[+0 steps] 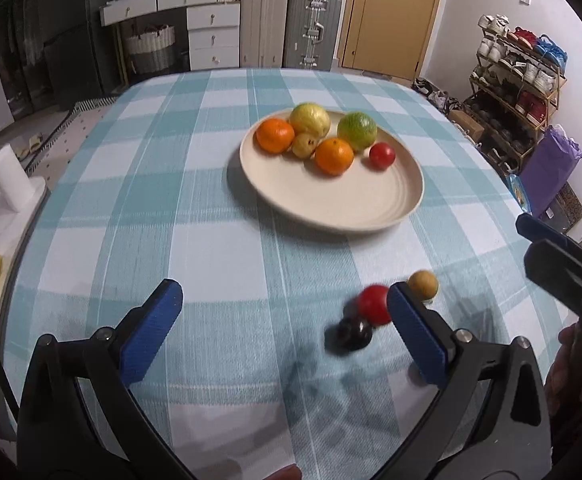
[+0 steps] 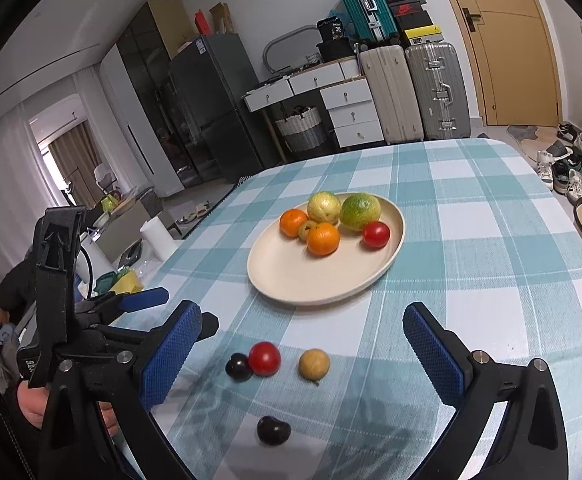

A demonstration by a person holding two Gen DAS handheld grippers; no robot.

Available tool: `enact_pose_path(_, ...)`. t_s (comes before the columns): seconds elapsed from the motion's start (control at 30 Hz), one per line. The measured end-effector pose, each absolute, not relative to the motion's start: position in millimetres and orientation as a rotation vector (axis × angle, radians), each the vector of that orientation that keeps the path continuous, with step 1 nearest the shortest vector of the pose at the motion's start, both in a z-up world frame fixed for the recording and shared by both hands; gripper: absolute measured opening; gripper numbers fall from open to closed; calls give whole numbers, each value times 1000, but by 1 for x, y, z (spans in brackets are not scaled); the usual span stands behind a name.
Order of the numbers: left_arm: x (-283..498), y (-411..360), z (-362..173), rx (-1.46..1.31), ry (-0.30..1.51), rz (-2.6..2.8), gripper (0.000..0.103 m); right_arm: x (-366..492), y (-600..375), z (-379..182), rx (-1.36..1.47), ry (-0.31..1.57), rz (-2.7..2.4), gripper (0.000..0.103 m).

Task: Organize fruits
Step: 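Move both tools back toward the remaining fruits on the cloth, then close the left tool around the dark plum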

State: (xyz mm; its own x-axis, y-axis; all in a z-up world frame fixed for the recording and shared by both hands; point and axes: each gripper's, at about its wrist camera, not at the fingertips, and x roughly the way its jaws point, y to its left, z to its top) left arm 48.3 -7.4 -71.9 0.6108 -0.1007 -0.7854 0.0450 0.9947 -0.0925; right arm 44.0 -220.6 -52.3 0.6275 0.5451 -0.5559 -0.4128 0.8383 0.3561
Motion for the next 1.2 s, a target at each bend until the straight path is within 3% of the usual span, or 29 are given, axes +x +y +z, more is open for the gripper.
enact_pose_path(1.0, 45, -17, -115, -80, 1021, -200, 101, 40, -222, -77, 225, 771, 555, 103)
enact_pose_path(1.2, 47, -19, -115, -88, 1011, -242, 85, 43, -221, -81, 226, 782, 554, 103)
